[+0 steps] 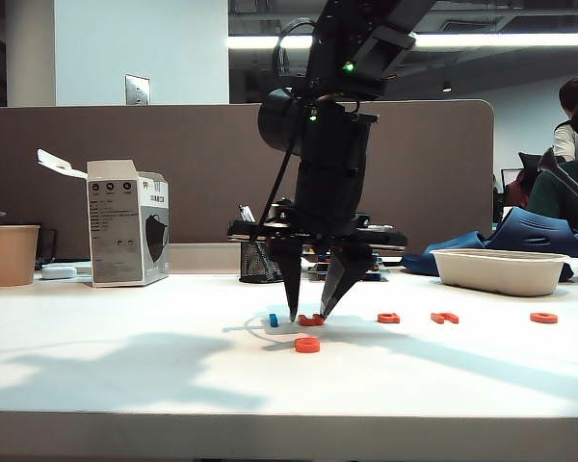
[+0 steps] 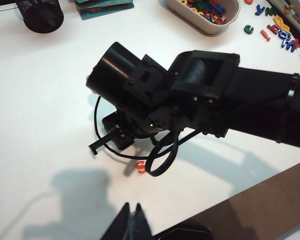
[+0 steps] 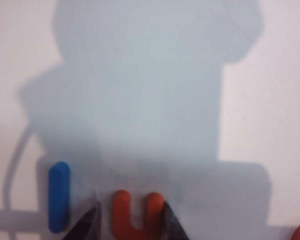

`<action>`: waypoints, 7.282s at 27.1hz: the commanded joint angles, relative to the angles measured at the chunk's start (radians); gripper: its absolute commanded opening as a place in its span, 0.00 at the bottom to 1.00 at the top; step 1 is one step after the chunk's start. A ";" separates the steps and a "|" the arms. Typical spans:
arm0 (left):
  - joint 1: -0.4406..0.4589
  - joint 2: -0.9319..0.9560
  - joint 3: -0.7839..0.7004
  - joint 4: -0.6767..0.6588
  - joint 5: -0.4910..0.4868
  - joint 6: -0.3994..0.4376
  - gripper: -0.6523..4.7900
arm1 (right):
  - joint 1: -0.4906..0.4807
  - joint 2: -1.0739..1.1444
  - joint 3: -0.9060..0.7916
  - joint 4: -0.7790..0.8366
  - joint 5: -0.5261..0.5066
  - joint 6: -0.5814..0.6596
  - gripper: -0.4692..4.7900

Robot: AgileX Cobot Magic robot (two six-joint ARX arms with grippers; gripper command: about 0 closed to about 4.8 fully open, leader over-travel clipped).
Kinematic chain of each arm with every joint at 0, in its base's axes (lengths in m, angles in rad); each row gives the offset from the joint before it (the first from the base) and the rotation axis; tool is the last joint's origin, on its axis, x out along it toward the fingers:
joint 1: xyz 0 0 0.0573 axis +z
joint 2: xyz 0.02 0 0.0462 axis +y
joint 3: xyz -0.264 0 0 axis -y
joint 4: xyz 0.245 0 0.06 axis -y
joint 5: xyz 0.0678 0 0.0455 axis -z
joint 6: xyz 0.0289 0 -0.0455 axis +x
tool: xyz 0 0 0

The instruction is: Select the appropriate letters from the row of letter magnets placed on the table to arrange into the word "sun".

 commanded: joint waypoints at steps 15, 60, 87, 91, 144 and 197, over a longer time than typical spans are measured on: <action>-0.001 -0.004 0.003 -0.010 -0.001 0.030 0.11 | 0.011 0.057 -0.013 -0.033 -0.021 0.004 0.36; -0.001 -0.004 0.003 -0.031 -0.001 0.030 0.11 | 0.005 -0.173 -0.014 -0.200 0.098 -0.017 0.29; -0.001 -0.004 0.003 -0.032 0.000 0.030 0.11 | 0.017 -0.289 -0.427 0.007 0.059 0.165 0.30; -0.001 -0.004 0.003 -0.032 0.000 0.030 0.11 | 0.017 -0.289 -0.427 -0.004 0.059 0.165 0.49; -0.001 -0.004 0.003 -0.039 0.042 0.030 0.11 | -0.238 -0.160 -0.236 0.029 0.021 -0.090 0.61; -0.001 -0.004 0.004 -0.045 0.105 0.030 0.11 | -0.238 -0.339 -0.236 -0.072 0.039 -0.086 0.29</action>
